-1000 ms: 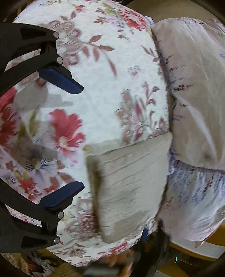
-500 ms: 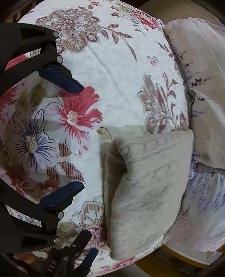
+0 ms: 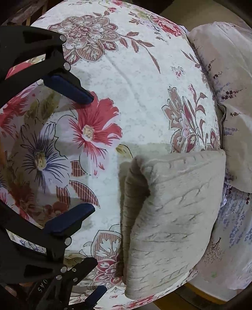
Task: Fold small clothes
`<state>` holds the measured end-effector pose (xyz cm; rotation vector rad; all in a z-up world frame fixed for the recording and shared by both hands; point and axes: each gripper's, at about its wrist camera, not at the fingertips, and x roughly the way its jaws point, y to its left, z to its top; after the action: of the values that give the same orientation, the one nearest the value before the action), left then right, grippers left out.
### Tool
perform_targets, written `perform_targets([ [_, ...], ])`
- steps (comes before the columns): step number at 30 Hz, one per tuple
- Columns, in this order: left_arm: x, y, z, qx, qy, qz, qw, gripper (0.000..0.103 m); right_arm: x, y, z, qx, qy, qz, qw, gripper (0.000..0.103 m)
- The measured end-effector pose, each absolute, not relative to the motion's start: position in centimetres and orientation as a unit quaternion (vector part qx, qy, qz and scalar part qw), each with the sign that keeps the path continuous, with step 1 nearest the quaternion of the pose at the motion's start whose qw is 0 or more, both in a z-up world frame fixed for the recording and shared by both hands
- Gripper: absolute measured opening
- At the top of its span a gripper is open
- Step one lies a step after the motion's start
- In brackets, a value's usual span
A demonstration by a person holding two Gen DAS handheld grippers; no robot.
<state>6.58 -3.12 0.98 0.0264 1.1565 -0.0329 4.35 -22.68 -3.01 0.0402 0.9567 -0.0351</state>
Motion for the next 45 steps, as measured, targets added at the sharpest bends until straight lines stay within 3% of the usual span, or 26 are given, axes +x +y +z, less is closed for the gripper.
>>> perform_targets([
  [45, 6.46, -3.35, 1.16, 0.012, 0.543, -0.013, 0.839, 0.101, 4.38, -22.72, -3.03, 0.025, 0.454, -0.030, 0.890, 0.102],
])
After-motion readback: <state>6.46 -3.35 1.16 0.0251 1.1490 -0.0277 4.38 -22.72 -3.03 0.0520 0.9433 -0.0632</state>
